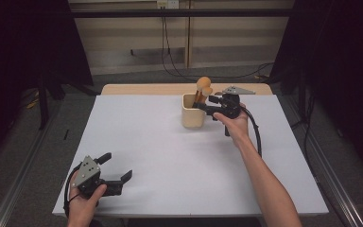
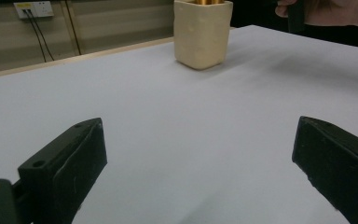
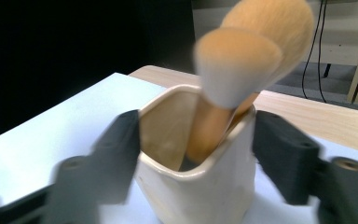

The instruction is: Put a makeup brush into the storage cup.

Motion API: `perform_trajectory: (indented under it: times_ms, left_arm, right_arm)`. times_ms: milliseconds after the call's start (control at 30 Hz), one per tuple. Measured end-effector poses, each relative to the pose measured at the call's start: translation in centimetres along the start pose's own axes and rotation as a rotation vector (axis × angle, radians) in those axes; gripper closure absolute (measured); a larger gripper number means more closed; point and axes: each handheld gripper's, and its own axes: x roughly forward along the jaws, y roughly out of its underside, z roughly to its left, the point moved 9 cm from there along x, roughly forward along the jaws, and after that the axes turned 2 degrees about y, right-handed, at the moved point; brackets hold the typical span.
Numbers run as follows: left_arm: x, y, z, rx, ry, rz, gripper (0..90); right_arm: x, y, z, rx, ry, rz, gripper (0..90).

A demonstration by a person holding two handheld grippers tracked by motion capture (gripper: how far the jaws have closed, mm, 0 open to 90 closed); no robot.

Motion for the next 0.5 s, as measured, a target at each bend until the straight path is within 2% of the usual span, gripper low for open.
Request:
perform_trajectory:
  times_ms: [100, 167, 300, 367, 500]
  left_arm:
    - [0.1, 0.0, 0.0, 0.001, 0.005, -0.001, 2.9]
    - [0.2, -0.1, 0.0, -0.002, 0.003, -0.003, 2.9]
    - [0.4, -0.1, 0.0, 0.004, 0.002, 0.006, 2.9]
    - [0.3, -0.1, 0.0, -0.003, 0.002, 0.003, 2.9]
    - [0.1, 0.1, 0.1, -0.008, -0.005, 0.003, 2.9]
  right_arm:
    - [-0.2, 0.2, -0.2, 0.01, 0.009, -0.009, 15.4]
    - [-0.5, 0.1, -0.2, 0.015, 0.008, -0.016, 10.9]
    - [-1.1, 0.1, 0.1, -0.019, 0.001, -0.039, 0.1]
    - [-1.5, 0.2, 0.2, -0.021, -0.014, -0.047, 0.9]
    - [-2.3, 0.2, 0.2, -0.017, -0.009, -0.042, 1.0]
